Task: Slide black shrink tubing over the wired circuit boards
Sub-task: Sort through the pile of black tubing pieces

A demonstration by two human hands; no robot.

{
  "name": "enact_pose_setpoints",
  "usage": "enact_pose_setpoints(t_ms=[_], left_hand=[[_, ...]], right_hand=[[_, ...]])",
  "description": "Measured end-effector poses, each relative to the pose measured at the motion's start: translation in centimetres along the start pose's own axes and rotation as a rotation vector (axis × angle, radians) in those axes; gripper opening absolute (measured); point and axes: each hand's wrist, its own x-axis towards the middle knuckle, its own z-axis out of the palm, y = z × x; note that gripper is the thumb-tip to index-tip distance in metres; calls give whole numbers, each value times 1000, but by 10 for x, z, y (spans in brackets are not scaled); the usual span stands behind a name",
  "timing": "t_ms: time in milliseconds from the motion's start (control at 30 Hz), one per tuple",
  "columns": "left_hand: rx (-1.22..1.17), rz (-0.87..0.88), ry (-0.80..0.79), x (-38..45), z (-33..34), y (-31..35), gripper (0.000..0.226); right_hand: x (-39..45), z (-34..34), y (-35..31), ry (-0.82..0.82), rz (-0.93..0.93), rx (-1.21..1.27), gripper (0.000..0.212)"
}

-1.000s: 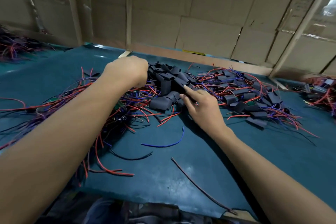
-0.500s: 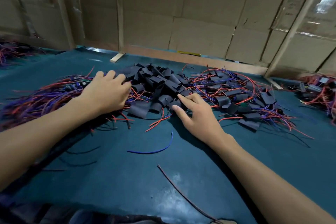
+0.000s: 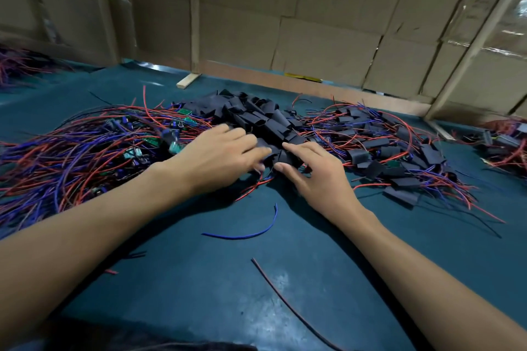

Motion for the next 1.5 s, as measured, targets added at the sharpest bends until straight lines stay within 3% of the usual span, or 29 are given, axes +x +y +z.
enact_pose_setpoints(t_ms=[200, 300, 367, 433, 533, 667, 767, 933, 1200, 1367, 1500], left_hand=[[-392, -61, -287, -3, -5, -4, 63], [-303, -81, -375, 0, -15, -26, 49], [-259, -132, -553, 1, -22, -41, 29], [-238, -175, -663, 7, -25, -50, 31], [-208, -264, -591, 25, -24, -45, 35], [-188, -278, -322, 30, -3, -1, 26], [-178, -200, -196, 21, 11, 25, 42], [-286, -337, -59, 13, 3, 20, 52], [-251, -395, 7, 3, 0, 32, 28], [-462, -442, 75, 1, 1, 30, 42], [-661, -419, 60, 2, 1, 33, 40]], right_hand=[[-2, -5, -3, -14, -6, 37, 41], [-1, -6, -4, -19, 5, 25, 40], [-2, -6, -5, -15, 9, 29, 39], [-2, -6, -5, 0, 13, 22, 38], [-1, -5, -5, 18, 48, 21, 37], [-3, -9, -4, 14, 98, -9, 38], [-6, -11, -3, 38, 184, 11, 45], [-3, -13, -3, -19, 286, 12, 46], [-4, -8, -4, -123, 265, 29, 38], [-7, -13, -5, -277, 304, 26, 40], [-14, -16, -8, -189, 259, 46, 36]])
